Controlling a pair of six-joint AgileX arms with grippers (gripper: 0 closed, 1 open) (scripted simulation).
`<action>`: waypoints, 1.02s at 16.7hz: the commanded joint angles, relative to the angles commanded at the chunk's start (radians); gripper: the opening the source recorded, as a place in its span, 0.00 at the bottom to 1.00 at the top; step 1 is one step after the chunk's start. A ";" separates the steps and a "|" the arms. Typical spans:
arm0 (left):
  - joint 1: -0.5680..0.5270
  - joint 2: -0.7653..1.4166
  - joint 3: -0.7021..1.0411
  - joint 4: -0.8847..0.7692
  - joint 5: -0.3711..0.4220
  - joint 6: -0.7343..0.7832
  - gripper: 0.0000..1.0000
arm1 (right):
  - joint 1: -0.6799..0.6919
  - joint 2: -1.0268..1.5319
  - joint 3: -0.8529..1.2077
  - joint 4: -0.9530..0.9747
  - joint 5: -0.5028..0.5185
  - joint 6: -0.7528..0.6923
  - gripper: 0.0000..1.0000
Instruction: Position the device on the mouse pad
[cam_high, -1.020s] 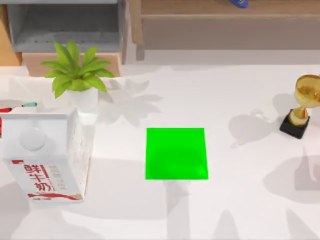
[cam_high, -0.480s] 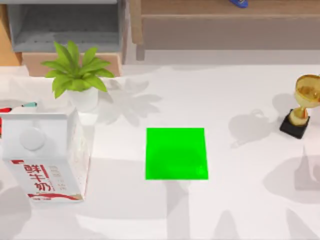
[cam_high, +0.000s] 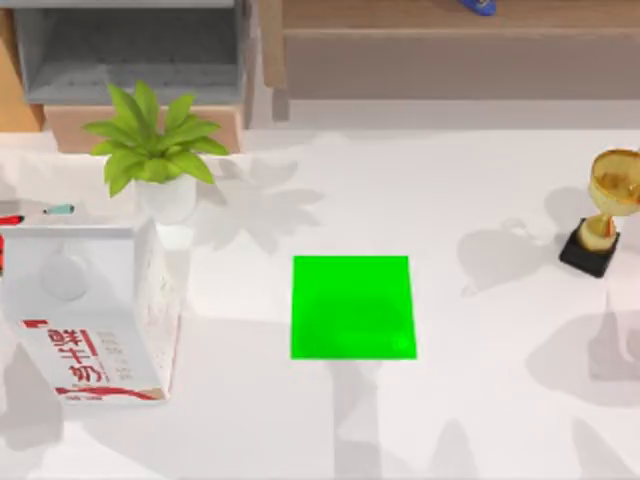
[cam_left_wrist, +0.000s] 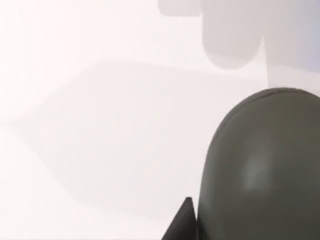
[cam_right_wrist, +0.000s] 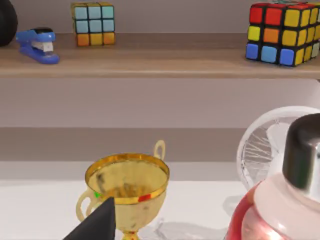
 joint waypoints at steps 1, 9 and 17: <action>-0.035 0.006 0.038 -0.011 0.005 0.094 0.00 | 0.000 0.000 0.000 0.000 0.000 0.000 1.00; -0.366 0.121 0.357 -0.090 0.036 0.919 0.00 | 0.000 0.000 0.000 0.000 0.000 0.000 1.00; -0.714 0.370 0.581 -0.132 0.041 1.675 0.00 | 0.000 0.000 0.000 0.000 0.000 0.000 1.00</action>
